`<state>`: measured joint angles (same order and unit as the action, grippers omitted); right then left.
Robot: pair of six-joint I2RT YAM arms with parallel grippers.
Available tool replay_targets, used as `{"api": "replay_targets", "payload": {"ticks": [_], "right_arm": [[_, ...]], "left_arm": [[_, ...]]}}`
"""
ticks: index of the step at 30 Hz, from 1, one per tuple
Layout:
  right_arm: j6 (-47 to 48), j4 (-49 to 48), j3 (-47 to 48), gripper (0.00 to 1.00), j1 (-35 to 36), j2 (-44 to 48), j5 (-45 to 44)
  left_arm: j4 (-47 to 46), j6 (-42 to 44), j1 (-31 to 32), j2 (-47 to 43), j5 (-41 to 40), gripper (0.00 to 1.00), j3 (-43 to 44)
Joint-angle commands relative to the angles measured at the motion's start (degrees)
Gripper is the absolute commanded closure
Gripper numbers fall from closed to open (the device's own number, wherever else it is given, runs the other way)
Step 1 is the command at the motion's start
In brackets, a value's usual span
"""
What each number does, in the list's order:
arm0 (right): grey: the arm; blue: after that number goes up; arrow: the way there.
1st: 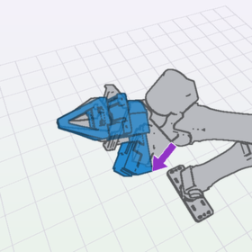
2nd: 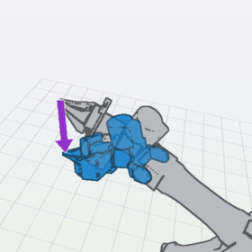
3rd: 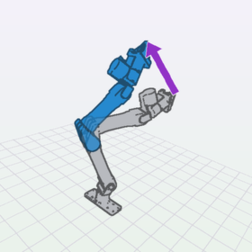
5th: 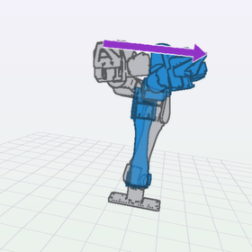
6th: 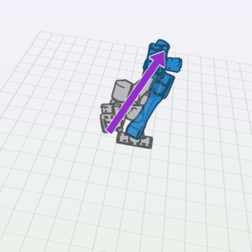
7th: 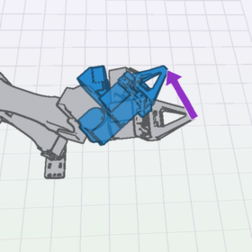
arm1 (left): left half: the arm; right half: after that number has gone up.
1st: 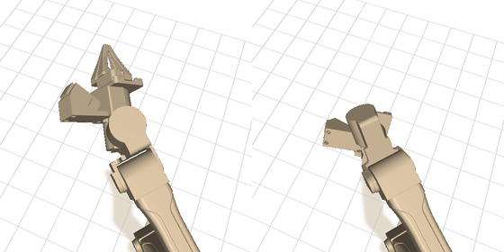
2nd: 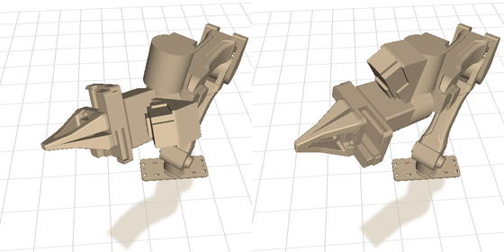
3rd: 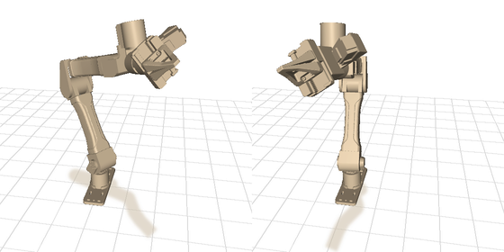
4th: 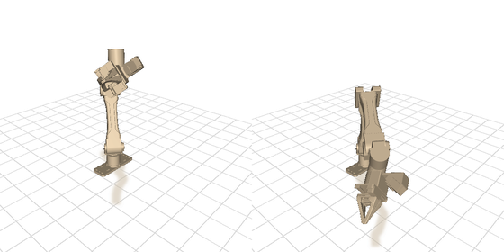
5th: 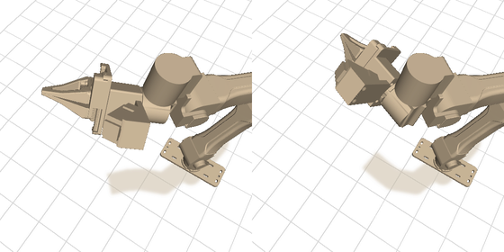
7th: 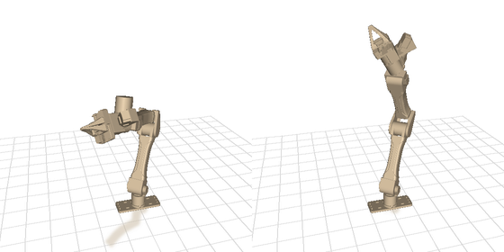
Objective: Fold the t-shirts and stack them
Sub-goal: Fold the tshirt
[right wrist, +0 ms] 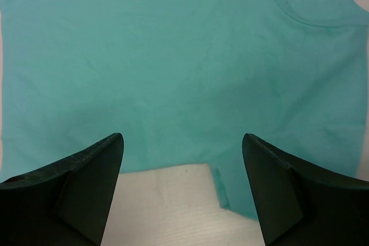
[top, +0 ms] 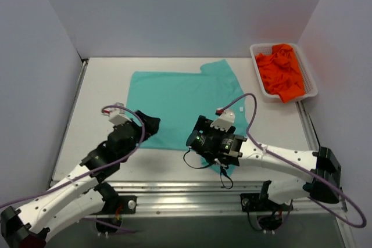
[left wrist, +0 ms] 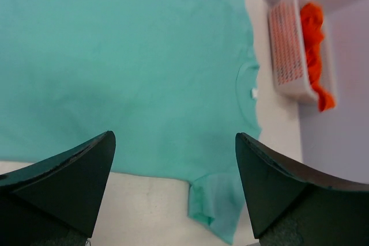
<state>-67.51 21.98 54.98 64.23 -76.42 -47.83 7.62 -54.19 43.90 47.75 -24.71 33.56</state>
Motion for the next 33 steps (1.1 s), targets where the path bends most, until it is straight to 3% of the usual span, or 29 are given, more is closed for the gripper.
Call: {"api": "replay_targets", "payload": {"ticks": [1,3,7,9,10,12,14,17,22,26,33], "right_arm": [[-25.5,29.8,1.5,0.20,3.6,4.2,-11.1],[-32.5,35.7,0.6,0.20,6.2,5.3,-11.6],[-32.1,34.0,-2.7,0.20,7.8,10.3,-12.9],[-26.3,26.0,-5.5,0.20,7.9,12.9,-13.9],[-18.9,22.9,-6.4,0.19,7.8,15.7,-14.0],[-11.1,13.3,-8.8,0.18,7.8,18.5,-12.8],[-2.7,7.0,-10.4,0.14,7.6,22.7,-11.5],[2.2,4.3,-12.3,0.10,7.1,26.7,-10.3],[3.3,5.6,-12.4,0.08,6.4,29.4,-10.4],[5.0,3.8,-13.0,0.09,3.0,29.0,-5.9],[17.2,-6.7,-18.7,0.09,-13.2,28.4,13.0]], "left_arm": [[31.5,-9.6,0.2,-13.4,-16.9,0.06,1.8],[40.1,-11.7,0.0,-15.9,-20.4,0.06,2.3],[45.0,-15.7,-1.2,-12.3,-20.8,0.06,1.8],[42.9,-15.9,-2.1,-9.4,-19.5,0.06,1.7],[41.9,-15.8,-4.0,-6.8,-17.8,0.06,1.2],[35.4,-11.2,-7.1,-4.8,-13.9,0.06,-0.2],[29.4,-8.7,-14.2,-2.5,-6.5,0.06,-1.5],[24.4,-5.2,-22.9,-0.4,0.3,0.06,-4.2],[19.1,-4.1,-26.8,3.8,3.4,0.06,-6.2],[16.1,-4.3,-27.2,8.1,4.8,0.06,-5.3],[12.6,-5.3,-28.1,12.5,5.8,0.05,-5.5]]}}
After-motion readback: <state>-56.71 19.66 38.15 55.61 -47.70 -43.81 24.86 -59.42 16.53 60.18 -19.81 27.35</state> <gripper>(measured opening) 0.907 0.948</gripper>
